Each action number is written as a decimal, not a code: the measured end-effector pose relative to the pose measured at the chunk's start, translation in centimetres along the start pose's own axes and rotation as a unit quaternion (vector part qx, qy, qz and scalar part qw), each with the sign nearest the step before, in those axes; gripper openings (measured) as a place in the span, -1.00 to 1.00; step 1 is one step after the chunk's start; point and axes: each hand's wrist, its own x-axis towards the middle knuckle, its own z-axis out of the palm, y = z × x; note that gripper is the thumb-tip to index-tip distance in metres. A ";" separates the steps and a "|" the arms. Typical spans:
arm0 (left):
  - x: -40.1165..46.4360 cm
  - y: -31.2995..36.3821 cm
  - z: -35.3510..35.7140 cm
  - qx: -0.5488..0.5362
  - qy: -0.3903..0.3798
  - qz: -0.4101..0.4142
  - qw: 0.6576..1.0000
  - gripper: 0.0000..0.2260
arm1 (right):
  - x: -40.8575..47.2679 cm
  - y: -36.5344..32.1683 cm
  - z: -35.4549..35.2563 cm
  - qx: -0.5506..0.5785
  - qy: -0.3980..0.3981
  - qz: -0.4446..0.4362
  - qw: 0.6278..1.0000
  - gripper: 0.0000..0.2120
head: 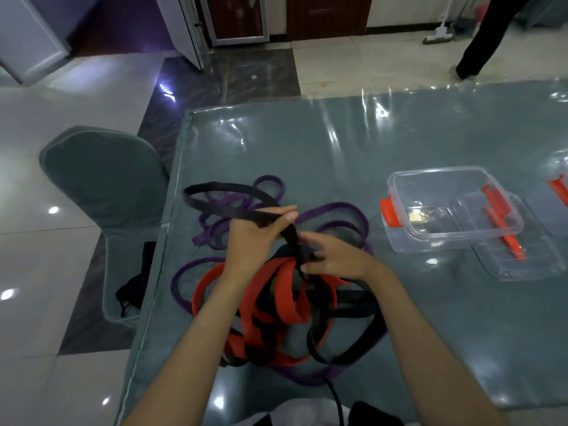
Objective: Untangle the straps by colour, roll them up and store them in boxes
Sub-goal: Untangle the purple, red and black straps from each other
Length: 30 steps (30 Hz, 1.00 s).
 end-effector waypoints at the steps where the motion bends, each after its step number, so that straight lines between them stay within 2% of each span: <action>1: 0.3 0.2 -0.1 0.002 0.008 0.004 1.000 -0.86 | 0.4 0.7 0.3 -0.010 0.026 0.003 1.000 -0.36; 4: 1.1 1.0 -1.0 0.013 0.017 0.011 1.000 -0.79 | 1.1 2.8 -0.1 -0.095 0.146 0.017 0.984 -0.48; 8: 1.0 1.0 -2.6 0.033 0.003 -0.002 0.999 -0.91 | -0.1 5.5 -0.4 -0.046 0.087 0.124 0.988 -0.58; 10: 0.6 0.9 -2.9 0.049 -0.014 -0.017 0.999 -0.88 | -0.5 6.7 -0.2 -0.069 0.103 0.144 0.982 -0.68; 12: 0.4 0.6 -2.9 0.053 -0.017 -0.023 0.998 -0.88 | -0.7 8.0 -0.1 -0.136 0.126 0.166 0.969 -0.59; 14: 0.1 0.2 -2.9 0.049 -0.006 -0.029 0.998 -0.91 | -1.2 9.0 0.0 -0.185 0.109 0.209 0.954 -0.33; 16: -0.2 -0.2 -3.1 0.047 -0.002 -0.041 0.998 -0.91 | -1.9 9.7 0.7 -0.130 0.108 0.258 0.951 -0.19; 19: -0.7 -0.6 -3.5 0.062 -0.002 -0.057 0.996 -0.91 | -2.3 10.2 1.4 -0.137 0.181 0.325 0.918 -0.20; 22: -1.3 -0.7 -3.5 0.061 -0.002 -0.068 0.996 -0.91 | -2.5 10.1 1.3 -0.178 0.189 0.395 0.881 -0.26; 24: -1.7 -0.7 -3.5 0.073 -0.005 -0.065 0.995 -0.90 | -2.7 9.7 0.9 -0.188 0.182 0.380 0.887 -0.45; 26: -2.1 -0.5 -3.5 0.094 -0.008 -0.060 0.994 -0.90 | -3.2 9.1 0.4 -0.184 0.203 0.329 0.904 -0.66; 30: -2.7 0.1 -3.5 0.114 0.019 -0.056 0.992 -0.90 | -4.9 7.8 -0.8 -0.156 0.244 0.303 0.908 -0.61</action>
